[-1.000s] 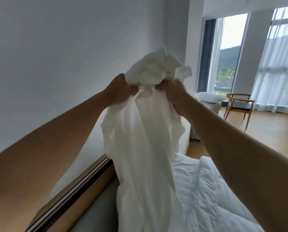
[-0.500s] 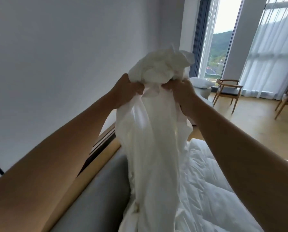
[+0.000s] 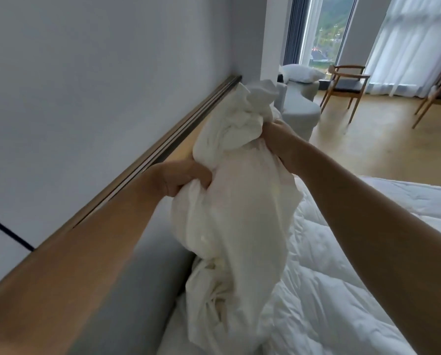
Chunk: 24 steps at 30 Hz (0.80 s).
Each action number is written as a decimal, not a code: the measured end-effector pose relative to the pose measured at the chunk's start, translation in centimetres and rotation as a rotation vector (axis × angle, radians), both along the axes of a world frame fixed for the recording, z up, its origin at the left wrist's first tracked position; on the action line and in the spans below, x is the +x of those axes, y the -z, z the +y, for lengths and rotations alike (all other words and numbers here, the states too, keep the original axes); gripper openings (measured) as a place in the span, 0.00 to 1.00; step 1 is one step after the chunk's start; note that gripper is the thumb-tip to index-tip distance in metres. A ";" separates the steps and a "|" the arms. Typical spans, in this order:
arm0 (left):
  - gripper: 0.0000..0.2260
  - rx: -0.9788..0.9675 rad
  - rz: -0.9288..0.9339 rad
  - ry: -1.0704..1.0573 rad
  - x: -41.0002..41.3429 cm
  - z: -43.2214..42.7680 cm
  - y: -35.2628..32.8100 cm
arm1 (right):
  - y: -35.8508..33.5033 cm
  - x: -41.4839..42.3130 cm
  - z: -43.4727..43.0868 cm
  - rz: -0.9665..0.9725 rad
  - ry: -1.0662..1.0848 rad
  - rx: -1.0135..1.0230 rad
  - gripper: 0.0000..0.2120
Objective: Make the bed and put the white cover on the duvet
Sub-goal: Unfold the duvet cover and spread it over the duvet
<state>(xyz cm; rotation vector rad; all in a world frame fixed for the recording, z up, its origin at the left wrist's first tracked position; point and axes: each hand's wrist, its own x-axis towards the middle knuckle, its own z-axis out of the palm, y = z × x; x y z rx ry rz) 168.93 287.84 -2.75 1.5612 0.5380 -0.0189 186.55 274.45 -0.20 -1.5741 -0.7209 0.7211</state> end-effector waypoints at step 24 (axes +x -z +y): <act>0.48 0.079 0.199 0.097 1.7 0.1 2.3 | 9.0 2.2 -5.0 0.474 -0.228 0.061 0.24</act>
